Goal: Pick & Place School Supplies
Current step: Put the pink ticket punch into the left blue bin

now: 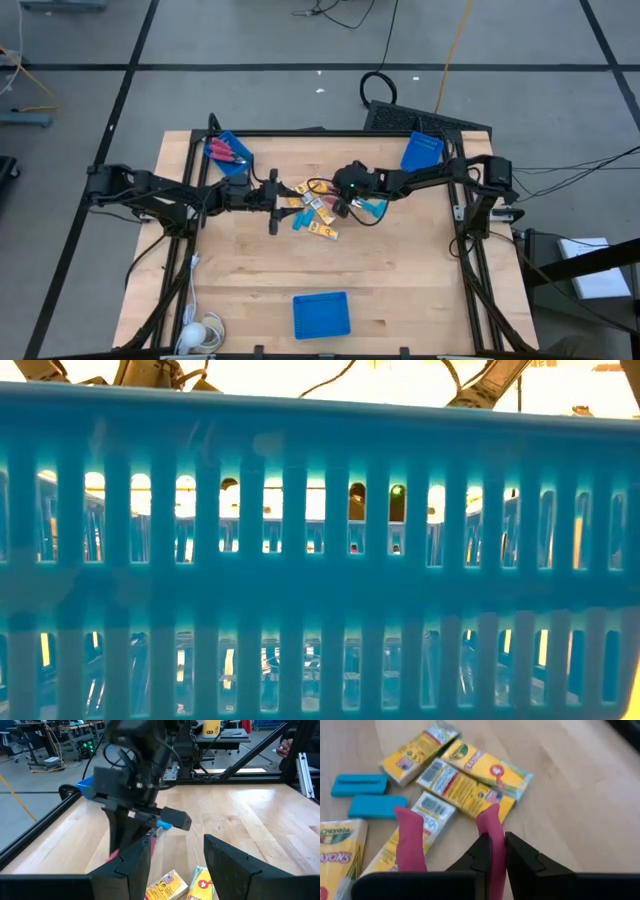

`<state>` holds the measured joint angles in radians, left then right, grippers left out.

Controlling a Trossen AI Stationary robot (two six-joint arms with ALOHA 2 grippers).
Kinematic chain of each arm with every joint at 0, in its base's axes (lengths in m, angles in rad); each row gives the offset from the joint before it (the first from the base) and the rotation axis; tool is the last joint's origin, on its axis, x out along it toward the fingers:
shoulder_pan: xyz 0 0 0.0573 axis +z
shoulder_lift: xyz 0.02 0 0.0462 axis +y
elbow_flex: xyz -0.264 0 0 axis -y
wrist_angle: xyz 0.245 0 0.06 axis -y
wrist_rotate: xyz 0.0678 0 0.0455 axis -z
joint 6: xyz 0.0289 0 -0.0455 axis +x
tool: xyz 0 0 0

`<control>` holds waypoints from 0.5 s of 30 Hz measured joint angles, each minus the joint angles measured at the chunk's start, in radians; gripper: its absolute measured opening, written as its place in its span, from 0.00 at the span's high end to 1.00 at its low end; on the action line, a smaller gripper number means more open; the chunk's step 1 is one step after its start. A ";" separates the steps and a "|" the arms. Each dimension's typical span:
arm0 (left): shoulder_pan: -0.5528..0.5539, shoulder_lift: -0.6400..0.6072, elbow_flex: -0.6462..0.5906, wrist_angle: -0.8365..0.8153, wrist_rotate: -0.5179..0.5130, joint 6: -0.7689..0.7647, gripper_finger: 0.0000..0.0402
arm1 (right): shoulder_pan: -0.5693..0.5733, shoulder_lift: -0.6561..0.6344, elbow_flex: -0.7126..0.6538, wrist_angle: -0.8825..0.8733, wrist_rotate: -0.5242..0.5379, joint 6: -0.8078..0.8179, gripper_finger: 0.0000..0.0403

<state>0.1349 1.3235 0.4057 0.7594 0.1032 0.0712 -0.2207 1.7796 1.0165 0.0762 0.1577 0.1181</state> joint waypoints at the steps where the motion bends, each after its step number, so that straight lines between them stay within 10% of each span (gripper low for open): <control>1: 0.000 0.000 0.000 0.000 0.000 -0.001 0.54 | 0.000 -0.014 -0.003 -0.007 0.005 -0.008 0.93; 15: 0.000 0.000 -0.001 0.030 0.000 -0.009 0.54 | 0.034 -0.224 -0.127 0.172 0.173 -0.095 0.93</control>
<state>0.1349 1.3235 0.4049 0.7892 0.1028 0.0621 -0.1870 1.5557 0.8894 0.2479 0.3306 0.0227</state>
